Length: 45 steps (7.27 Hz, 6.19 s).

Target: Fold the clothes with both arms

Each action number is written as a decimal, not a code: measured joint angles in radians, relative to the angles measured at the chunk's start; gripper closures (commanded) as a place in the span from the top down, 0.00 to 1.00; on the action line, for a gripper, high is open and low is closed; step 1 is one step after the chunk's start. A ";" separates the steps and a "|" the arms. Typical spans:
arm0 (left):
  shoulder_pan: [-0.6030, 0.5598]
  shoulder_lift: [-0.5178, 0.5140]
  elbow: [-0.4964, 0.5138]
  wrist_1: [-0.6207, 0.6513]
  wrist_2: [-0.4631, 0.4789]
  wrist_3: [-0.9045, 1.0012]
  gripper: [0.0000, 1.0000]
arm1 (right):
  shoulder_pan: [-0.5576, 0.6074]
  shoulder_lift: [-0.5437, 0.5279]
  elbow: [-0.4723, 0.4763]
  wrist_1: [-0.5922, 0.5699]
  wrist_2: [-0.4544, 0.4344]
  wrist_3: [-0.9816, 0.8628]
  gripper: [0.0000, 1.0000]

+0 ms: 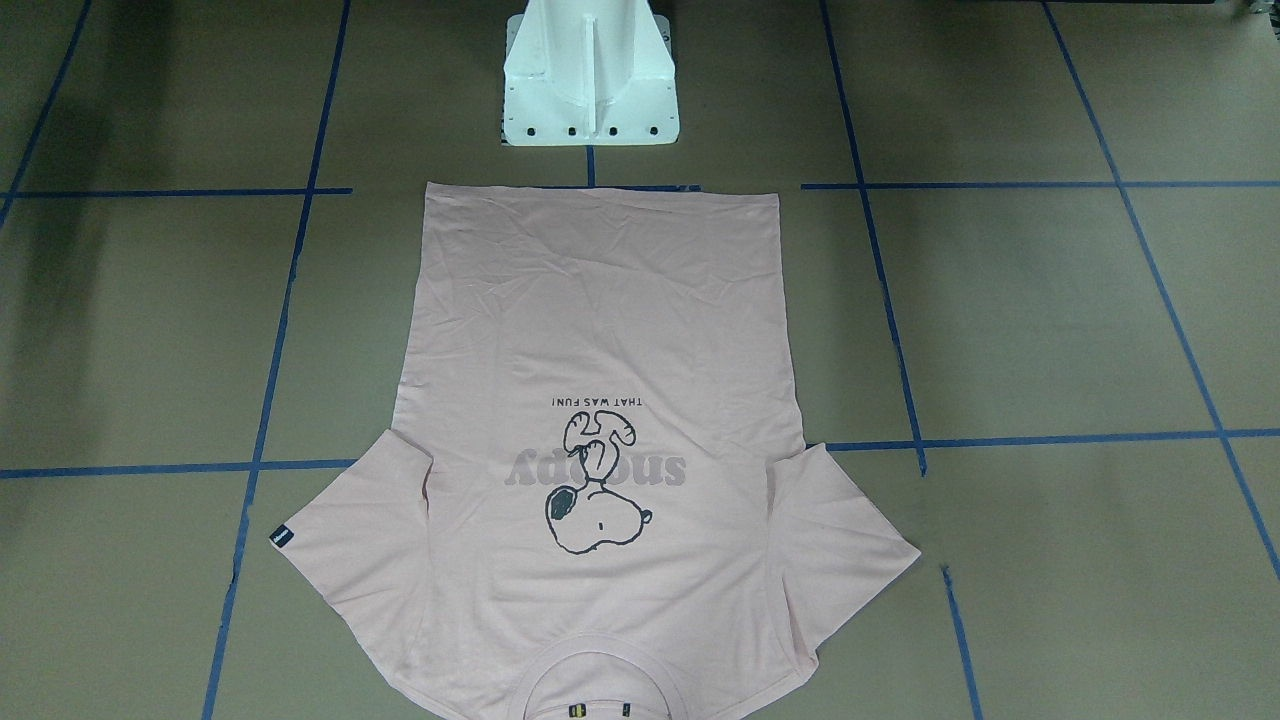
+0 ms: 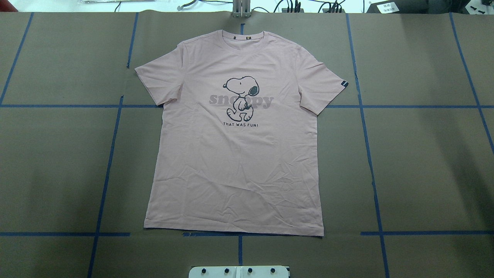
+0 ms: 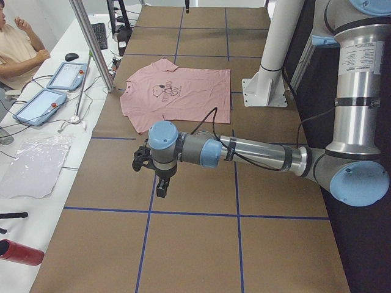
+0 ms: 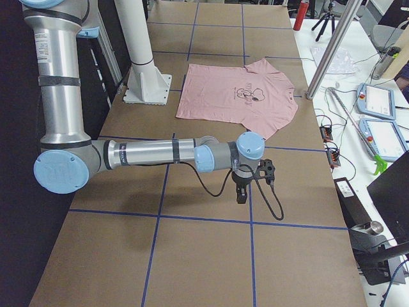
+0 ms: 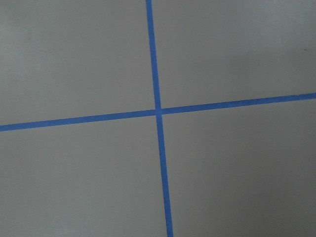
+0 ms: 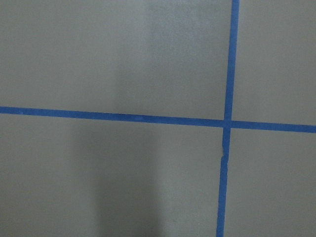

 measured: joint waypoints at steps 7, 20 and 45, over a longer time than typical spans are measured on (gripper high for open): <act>0.003 0.041 -0.049 -0.009 -0.022 0.012 1.00 | -0.122 0.072 0.062 0.066 -0.006 0.242 1.00; 0.005 0.051 -0.064 -0.032 -0.040 0.020 1.00 | -0.587 0.500 -0.414 0.536 -0.546 1.077 0.41; 0.549 -0.529 0.358 -0.436 0.279 -0.934 0.93 | -0.337 0.351 -0.039 0.412 -0.075 1.072 1.00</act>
